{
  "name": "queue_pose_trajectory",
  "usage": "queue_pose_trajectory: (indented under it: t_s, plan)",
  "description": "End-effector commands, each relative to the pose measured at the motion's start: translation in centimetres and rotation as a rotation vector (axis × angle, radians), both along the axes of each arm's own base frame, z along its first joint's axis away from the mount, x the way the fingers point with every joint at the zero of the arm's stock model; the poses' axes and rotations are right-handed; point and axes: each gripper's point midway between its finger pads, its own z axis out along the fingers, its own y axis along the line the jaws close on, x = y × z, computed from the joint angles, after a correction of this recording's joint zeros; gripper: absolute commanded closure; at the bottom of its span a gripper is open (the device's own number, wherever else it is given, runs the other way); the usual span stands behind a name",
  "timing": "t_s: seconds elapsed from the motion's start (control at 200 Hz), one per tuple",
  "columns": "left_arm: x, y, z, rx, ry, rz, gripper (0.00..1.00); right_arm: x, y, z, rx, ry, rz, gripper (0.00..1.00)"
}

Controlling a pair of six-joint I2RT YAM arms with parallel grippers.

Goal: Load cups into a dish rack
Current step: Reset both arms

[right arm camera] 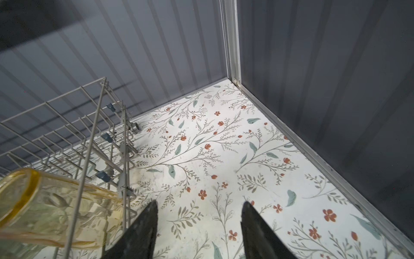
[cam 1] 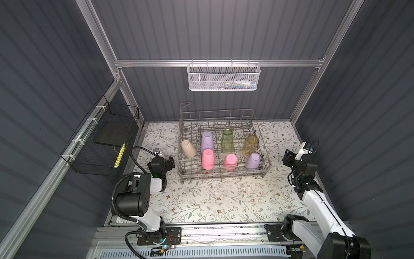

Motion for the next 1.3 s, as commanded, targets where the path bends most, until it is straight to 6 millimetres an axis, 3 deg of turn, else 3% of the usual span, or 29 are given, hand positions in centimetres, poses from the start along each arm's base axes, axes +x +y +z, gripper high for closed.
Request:
queue_pose_trajectory:
  t_s: [0.0, 0.23, 0.32, 0.365, 0.515, 0.826, 1.296]
  plan:
    - [0.6, -0.8, 0.4, 0.070, -0.044, -0.009, 0.00, 0.0, -0.7, 1.1, -0.089, -0.086, -0.023, 0.38]
    - [1.0, -1.3, -0.3, 0.108, -0.021, -0.005, 0.00, 1.6, 0.5, -2.1, -0.105, -0.051, 0.049, 0.33]
    - [1.0, -1.3, -0.4, 0.109, -0.019, -0.003, 0.00, 2.5, 0.4, -5.0, -0.124, 0.005, 0.042, 0.31]
    - [1.0, -1.2, -0.2, 0.110, -0.029, -0.001, 0.00, 3.1, 0.6, -4.4, -0.117, -0.024, 0.049, 0.30]
    - [1.1, -1.2, -0.2, 0.112, -0.035, -0.001, 0.00, 4.6, 2.0, -6.4, -0.128, 0.004, 0.104, 0.27]
    - [1.1, -1.2, -0.3, 0.112, -0.032, 0.000, 0.00, 4.3, 2.0, -6.6, -0.181, -0.024, 0.055, 0.14]
    - [1.1, -1.2, -0.3, 0.112, -0.032, 0.002, 0.00, 4.3, 2.4, -6.5, -0.195, -0.025, 0.063, 0.03]
